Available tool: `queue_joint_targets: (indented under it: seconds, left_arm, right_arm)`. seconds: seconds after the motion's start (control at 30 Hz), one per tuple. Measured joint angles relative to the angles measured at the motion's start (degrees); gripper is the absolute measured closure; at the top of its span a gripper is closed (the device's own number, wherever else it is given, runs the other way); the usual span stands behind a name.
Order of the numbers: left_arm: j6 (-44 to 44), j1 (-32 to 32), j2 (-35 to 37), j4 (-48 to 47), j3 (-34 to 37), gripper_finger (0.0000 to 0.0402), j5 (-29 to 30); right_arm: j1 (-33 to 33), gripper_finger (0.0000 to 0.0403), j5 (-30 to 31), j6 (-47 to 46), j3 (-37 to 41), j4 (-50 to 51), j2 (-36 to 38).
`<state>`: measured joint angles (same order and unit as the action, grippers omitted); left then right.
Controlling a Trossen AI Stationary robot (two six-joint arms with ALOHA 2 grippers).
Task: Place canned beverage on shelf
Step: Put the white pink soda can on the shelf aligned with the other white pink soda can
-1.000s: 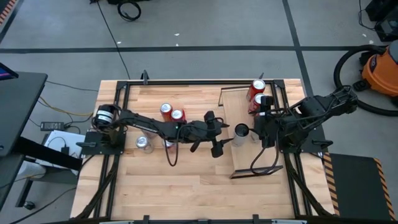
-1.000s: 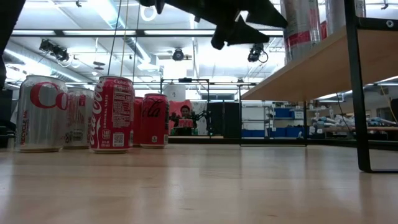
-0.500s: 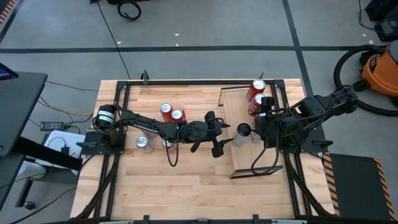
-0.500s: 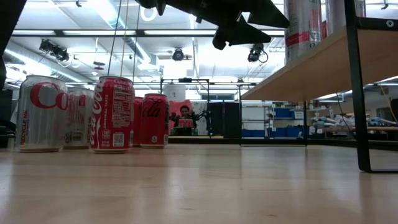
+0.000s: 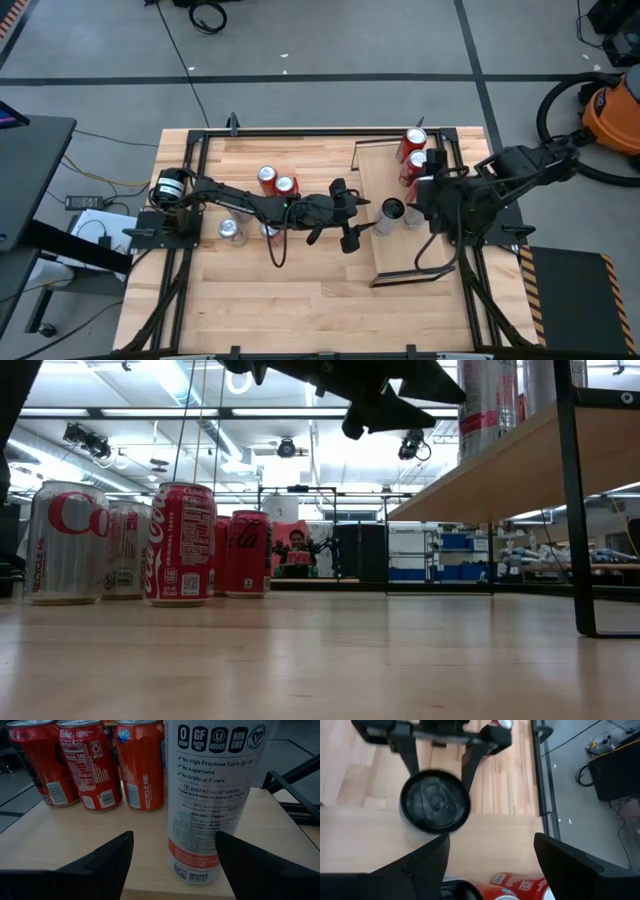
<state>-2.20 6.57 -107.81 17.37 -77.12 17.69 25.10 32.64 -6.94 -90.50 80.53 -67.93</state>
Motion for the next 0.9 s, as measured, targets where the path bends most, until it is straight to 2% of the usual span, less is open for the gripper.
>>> queue_joint_targets:
  seconds: [0.47, 0.63, 0.9]
  left_arm:
    - [0.0, 0.0, 0.0, 0.02, 0.0, 0.0109, 0.0]
    - [0.0, -0.02, 0.0, 0.02, 0.0, 0.0109, 0.0]
    - [0.26, -0.01, 0.0, 0.02, 0.0, 0.0109, 0.0]
  right_arm:
    - [-0.81, 0.0104, -7.27, -4.4, -0.44, 4.16, -0.25]
    - [-0.69, 0.0116, -11.65, -4.74, -0.42, 4.78, -0.32]
    - [-1.2, 0.013, -12.84, -9.75, -0.42, 9.08, -0.32]
